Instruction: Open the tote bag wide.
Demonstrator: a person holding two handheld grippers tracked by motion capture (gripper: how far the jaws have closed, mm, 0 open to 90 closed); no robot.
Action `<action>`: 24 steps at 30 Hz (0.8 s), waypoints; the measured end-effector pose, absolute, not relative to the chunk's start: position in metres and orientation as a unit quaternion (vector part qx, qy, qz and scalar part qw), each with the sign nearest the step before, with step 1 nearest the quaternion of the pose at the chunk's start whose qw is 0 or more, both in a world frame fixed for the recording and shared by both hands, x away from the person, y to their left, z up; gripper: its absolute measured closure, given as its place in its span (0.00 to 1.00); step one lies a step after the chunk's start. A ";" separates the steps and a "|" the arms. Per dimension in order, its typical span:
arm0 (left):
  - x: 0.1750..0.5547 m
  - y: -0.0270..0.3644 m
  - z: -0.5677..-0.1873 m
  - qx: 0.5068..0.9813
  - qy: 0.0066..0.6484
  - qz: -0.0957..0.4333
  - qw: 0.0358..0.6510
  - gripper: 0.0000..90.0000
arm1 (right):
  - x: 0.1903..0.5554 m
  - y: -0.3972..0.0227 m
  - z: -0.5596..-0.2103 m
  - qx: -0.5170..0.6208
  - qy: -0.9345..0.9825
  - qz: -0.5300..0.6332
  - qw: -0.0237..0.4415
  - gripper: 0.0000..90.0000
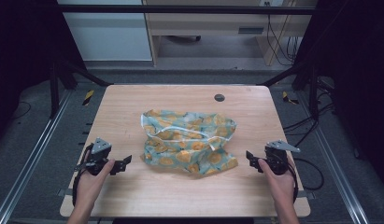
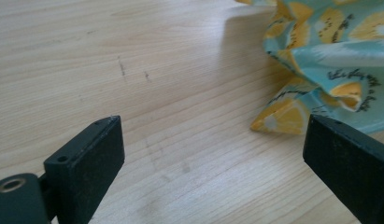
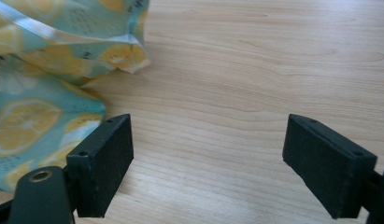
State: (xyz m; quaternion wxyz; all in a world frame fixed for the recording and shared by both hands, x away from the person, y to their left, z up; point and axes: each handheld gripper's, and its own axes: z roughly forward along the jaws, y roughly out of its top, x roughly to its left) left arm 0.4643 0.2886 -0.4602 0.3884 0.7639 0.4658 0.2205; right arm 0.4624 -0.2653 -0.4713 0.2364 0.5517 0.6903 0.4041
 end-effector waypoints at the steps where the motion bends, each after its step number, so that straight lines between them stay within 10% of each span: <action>1: 0.463 0.288 -0.459 0.762 0.465 0.215 0.396 0.06 | 0.462 -0.265 -0.471 0.548 0.691 0.408 0.237 0.19; 24: 0.473 0.252 -0.351 0.779 0.381 0.251 0.429 0.08 | 0.488 -0.232 -0.393 0.435 0.749 0.438 0.243 0.21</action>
